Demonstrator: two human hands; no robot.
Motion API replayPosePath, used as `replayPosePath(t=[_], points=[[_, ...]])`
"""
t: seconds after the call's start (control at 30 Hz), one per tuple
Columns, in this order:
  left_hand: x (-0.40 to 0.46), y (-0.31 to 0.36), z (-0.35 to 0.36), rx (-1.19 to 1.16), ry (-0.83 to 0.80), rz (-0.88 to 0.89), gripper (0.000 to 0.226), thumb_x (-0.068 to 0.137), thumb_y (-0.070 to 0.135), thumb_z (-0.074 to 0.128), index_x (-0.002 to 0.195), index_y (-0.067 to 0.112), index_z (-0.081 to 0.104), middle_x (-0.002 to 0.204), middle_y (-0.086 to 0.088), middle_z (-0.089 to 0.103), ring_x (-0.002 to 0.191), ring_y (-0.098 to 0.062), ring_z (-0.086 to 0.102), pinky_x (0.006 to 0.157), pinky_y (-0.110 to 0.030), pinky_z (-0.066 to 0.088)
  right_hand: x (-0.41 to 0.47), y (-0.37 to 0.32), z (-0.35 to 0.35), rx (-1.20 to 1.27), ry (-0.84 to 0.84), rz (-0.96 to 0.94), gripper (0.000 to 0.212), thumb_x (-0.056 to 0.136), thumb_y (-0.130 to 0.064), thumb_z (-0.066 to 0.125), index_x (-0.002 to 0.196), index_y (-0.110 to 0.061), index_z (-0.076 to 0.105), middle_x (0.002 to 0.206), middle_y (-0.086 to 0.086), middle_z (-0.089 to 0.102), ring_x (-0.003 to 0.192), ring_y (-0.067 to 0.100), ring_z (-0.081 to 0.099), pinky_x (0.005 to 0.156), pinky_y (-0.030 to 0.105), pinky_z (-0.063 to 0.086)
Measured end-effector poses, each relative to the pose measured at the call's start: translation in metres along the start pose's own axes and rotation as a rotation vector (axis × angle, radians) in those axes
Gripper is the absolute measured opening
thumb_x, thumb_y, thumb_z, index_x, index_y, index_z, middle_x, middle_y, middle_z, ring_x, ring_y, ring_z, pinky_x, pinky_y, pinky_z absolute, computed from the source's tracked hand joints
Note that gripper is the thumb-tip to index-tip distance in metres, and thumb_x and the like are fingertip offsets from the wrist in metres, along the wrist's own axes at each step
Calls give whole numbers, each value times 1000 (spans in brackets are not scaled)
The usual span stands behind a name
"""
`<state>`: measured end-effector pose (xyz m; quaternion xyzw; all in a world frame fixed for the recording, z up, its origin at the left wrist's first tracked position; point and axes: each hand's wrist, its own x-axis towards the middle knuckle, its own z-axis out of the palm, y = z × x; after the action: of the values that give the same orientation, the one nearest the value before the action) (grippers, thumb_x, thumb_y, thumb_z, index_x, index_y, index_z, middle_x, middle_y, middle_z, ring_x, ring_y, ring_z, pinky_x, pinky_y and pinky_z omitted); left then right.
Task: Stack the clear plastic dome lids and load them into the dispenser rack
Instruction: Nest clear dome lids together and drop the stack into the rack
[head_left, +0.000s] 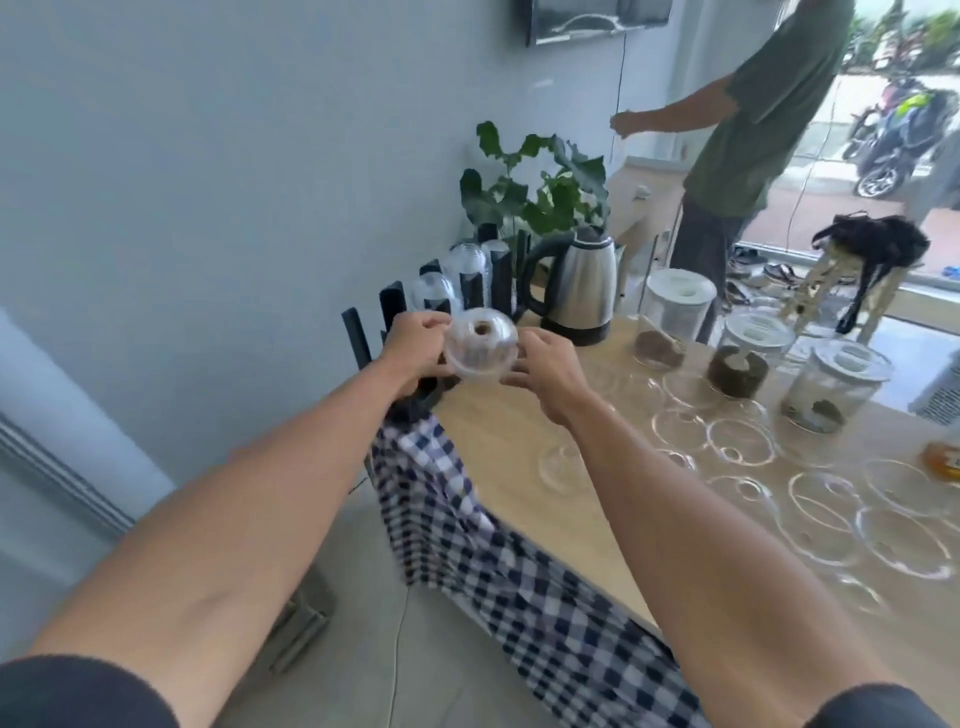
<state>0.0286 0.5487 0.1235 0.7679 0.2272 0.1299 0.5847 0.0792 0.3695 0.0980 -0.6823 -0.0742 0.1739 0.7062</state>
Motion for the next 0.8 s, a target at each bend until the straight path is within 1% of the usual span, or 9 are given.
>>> replayPosePath(t=[0.13,0.2,0.23,0.3,0.4,0.47,0.67,0.73,0.8], points=[[58,12,-76,62,5,46,14,98,7,60,103,13,72,104,-10,72,94,-23,70,68,-33,62,36,-25,70,78,18,27,29,102,-16,56,116,7,69,98,27,66,84,32,65,89,47,62],[81,15,-108,97,-28,46,6,96,11,66,97,15,71,95,-7,71,86,-19,67,64,-29,52,48,-34,99,97,36,44,35,102,-16,60,121,13,63,112,40,66,88,33,68,90,45,63],[90,15,-122,105,-50,44,5,96,12,68,99,14,71,94,-6,71,84,-18,67,63,-27,48,52,-38,112,102,42,52,33,102,-16,62,119,12,63,120,40,65,94,36,72,89,45,63],[109,15,-142,129,-85,46,12,97,13,67,107,10,72,96,-6,72,82,-17,69,65,-26,44,59,-45,132,101,79,77,28,101,-14,63,118,8,65,114,34,70,99,37,75,88,44,64],[134,7,-159,166,-125,32,19,98,13,65,114,7,73,102,-9,74,82,-14,70,69,-25,42,73,-43,151,24,154,99,31,99,-16,67,118,9,68,90,14,68,80,23,69,83,36,65],[149,-1,-165,172,-155,13,19,97,14,66,113,7,73,109,-12,76,87,-17,72,70,-26,41,83,-37,159,-32,200,117,31,96,-20,70,114,5,72,82,7,67,76,20,62,73,32,58],[180,-13,-169,176,-248,-35,18,89,16,74,102,6,77,103,-10,79,87,-17,75,69,-29,39,97,-16,171,-25,270,225,18,91,-18,72,96,-1,76,80,6,71,71,16,62,59,26,44],[189,-17,-167,178,-317,-93,19,83,18,78,100,9,77,98,-8,79,85,-17,74,70,-29,40,99,-6,174,2,286,279,15,89,-16,73,94,-3,76,79,6,70,69,17,61,60,28,44],[199,-26,-166,185,-375,-182,22,78,21,81,99,15,76,99,-6,79,81,-14,71,78,-29,43,102,5,177,33,300,330,8,86,-15,73,91,-8,73,79,7,68,72,19,59,66,32,45]])
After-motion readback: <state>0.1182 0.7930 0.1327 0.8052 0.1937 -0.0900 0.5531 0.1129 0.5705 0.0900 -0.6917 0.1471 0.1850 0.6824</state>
